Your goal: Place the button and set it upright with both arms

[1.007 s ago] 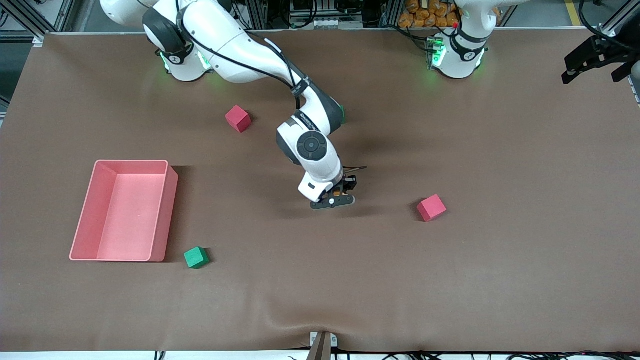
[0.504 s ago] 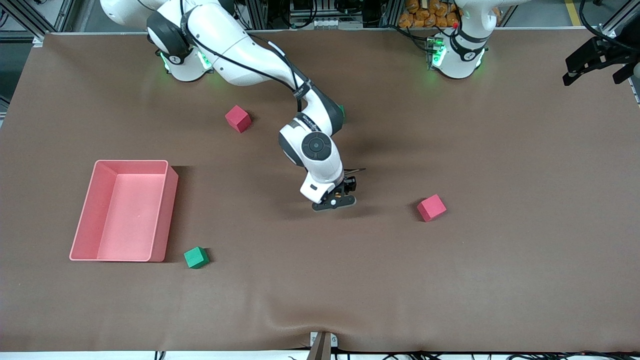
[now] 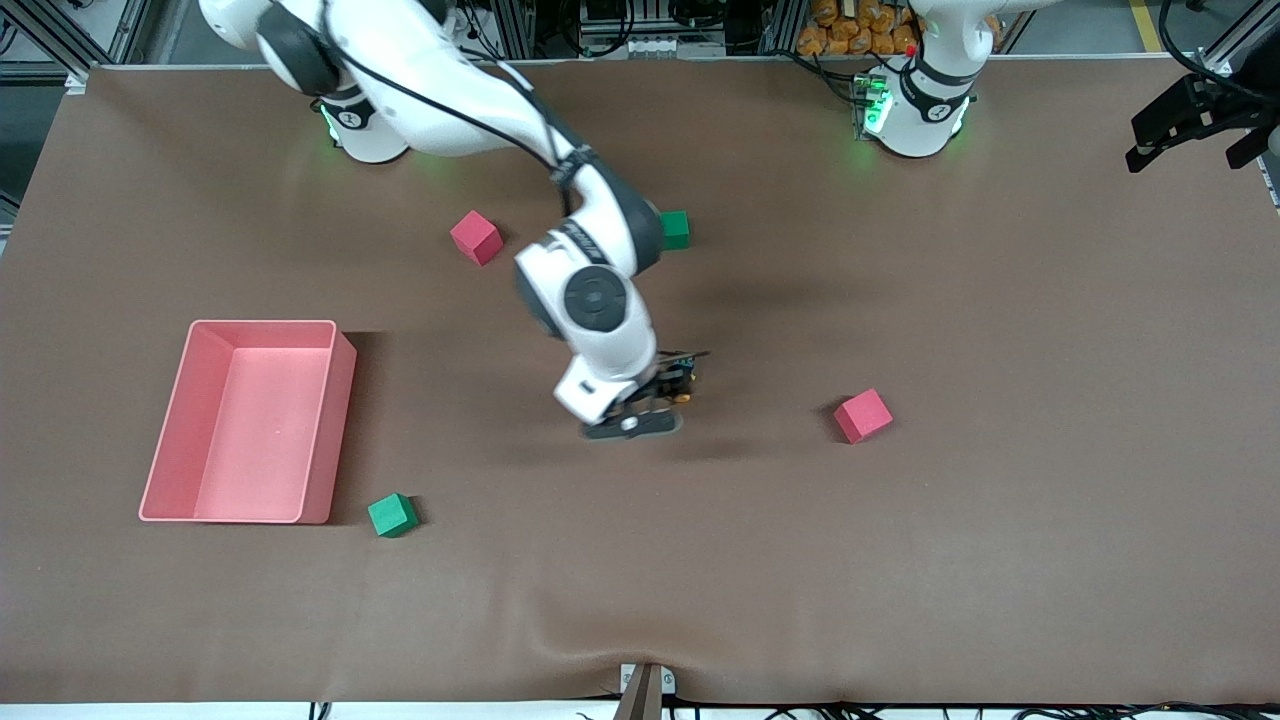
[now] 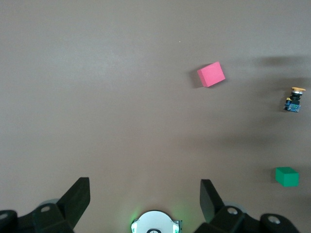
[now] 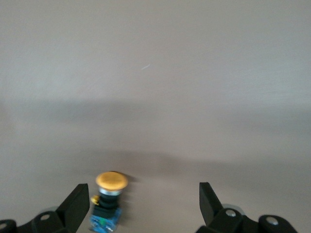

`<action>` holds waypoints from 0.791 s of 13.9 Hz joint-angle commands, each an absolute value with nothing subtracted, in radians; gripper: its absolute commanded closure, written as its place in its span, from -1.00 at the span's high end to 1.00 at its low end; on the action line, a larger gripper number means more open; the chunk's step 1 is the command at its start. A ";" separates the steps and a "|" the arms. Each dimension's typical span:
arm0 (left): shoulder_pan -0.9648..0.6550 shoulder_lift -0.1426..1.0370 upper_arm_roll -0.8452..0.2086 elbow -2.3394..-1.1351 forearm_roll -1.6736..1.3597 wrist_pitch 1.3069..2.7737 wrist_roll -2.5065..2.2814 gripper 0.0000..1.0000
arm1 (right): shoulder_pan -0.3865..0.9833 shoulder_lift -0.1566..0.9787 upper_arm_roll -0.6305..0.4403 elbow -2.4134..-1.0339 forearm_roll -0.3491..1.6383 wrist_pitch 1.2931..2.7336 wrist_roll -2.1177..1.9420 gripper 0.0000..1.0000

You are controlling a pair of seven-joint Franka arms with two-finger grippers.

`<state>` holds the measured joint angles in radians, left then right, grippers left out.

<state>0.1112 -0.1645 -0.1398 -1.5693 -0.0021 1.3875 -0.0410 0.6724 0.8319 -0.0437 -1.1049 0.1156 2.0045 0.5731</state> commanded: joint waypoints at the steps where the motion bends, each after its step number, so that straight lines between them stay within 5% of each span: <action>1: 0.121 -0.167 -0.146 -1.562 -0.017 1.390 -0.021 1.00 | 0.502 0.669 -0.006 -1.138 0.126 1.858 0.566 1.00; 5: 0.120 -0.167 -0.147 -1.563 -0.017 1.390 -0.021 1.00 | 0.292 0.488 -0.017 -1.138 0.140 1.556 0.450 1.00; 11: 0.120 -0.164 -0.147 -1.563 -0.017 1.390 -0.023 1.00 | 0.052 0.275 -0.020 -1.204 0.133 1.405 0.276 1.00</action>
<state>0.1101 -0.1638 -0.1423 -1.5704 -0.0025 1.3879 -0.0410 0.1027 0.3749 -0.0400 -1.1024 0.1335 1.4051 0.2903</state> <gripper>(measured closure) 0.000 0.000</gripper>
